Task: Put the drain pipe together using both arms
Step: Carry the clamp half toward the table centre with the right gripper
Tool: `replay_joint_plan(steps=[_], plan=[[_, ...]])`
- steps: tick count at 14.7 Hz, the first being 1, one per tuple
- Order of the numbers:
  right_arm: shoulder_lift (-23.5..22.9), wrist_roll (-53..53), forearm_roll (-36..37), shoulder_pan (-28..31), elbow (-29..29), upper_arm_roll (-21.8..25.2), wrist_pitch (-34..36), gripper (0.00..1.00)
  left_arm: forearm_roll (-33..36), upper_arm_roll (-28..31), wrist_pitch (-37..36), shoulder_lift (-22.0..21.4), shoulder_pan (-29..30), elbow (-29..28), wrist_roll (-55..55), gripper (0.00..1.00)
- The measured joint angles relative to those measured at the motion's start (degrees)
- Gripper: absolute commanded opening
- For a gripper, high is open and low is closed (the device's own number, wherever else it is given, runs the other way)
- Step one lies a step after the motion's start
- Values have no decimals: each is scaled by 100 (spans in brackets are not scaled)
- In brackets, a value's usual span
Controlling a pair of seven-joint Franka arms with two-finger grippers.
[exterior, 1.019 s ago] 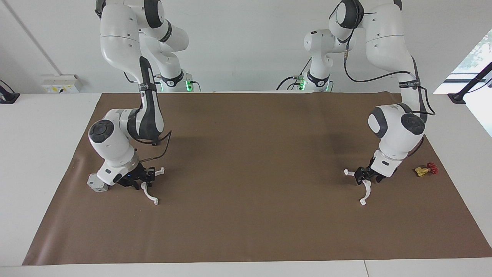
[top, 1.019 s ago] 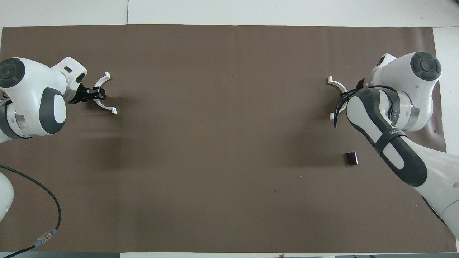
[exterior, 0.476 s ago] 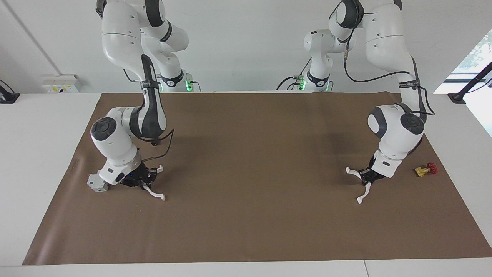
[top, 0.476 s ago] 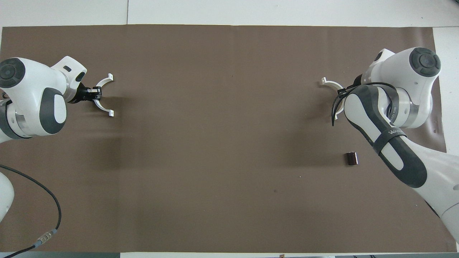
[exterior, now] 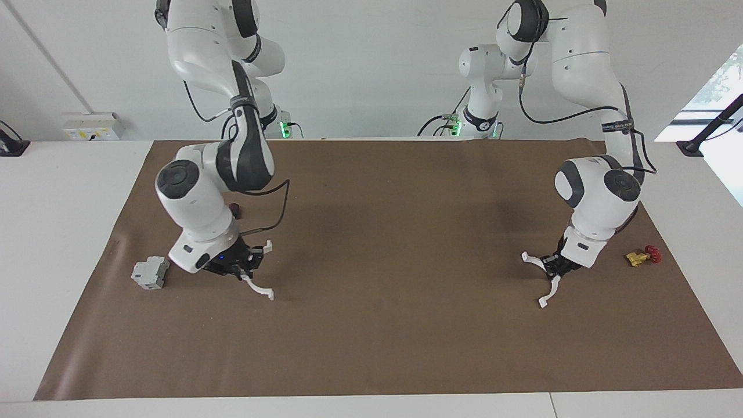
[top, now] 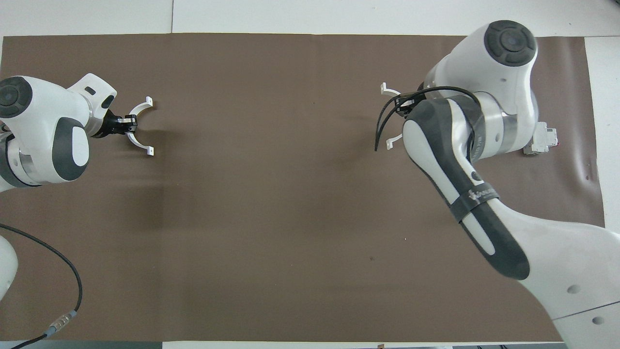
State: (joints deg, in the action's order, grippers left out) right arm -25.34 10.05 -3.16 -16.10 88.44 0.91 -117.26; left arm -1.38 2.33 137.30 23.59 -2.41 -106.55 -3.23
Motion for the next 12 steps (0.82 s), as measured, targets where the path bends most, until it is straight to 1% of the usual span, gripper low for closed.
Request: replay_joint_plan(steps=[3, 6, 8, 12], plan=[[-135, 1149, 1, -843, -97, -14, -39, 0, 0, 15, -19, -99, 9, 6, -8, 0], [-569, 1991, 14, -1401, -563, -12, -102, 0, 0, 27, -102, -339, 48, 10, -8, 0], [-850, 2108, 24, -1529, -805, -11, -182, 1, 0, 36, -183, -538, 49, 9, -8, 0], [-1337, 2121, 200, -1836, -908, -9, -392, 1, 0, 37, -534, -853, 49, 9, -8, 0]])
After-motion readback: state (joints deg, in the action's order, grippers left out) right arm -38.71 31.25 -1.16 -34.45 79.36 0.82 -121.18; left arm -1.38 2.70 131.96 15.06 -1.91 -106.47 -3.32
